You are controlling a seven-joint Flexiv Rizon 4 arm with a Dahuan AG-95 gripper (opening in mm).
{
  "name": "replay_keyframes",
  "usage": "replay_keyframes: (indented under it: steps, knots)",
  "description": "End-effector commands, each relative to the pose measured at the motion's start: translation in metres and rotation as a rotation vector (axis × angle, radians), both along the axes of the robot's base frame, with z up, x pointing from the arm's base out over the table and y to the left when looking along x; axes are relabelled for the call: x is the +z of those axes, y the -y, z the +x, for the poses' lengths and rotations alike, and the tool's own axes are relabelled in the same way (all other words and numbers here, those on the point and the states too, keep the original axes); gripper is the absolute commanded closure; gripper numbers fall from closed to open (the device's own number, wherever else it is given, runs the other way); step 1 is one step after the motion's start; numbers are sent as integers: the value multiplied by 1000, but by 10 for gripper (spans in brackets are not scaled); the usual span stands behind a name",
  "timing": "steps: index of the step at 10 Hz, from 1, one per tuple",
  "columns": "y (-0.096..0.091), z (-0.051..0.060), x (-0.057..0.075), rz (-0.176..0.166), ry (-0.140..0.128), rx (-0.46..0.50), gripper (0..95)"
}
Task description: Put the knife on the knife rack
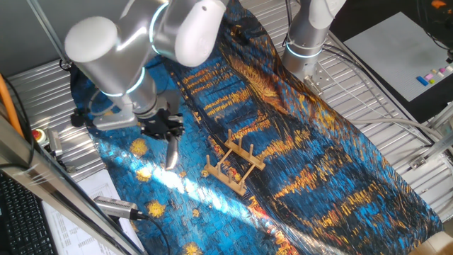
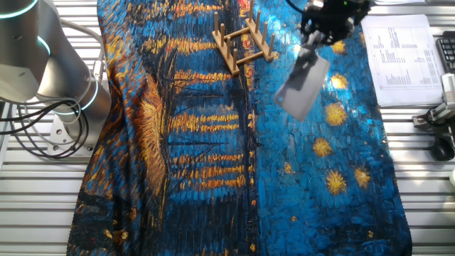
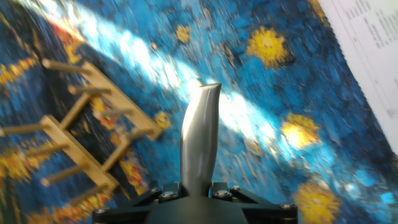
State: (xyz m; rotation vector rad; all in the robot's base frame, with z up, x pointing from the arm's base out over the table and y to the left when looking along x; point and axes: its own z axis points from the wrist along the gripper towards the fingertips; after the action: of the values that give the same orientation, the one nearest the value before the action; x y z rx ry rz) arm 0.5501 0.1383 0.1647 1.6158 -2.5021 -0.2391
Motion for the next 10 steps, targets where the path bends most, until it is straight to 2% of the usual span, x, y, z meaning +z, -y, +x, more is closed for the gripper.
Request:
replay_keyframes:
  steps: [1,4,10]
  knots:
    - [-14,-10,1,5,-7,-23,950]
    - [-42,-28,4,-9,-7,-53,950]
    - [-74,-41,6,-10,-9,-92,950]
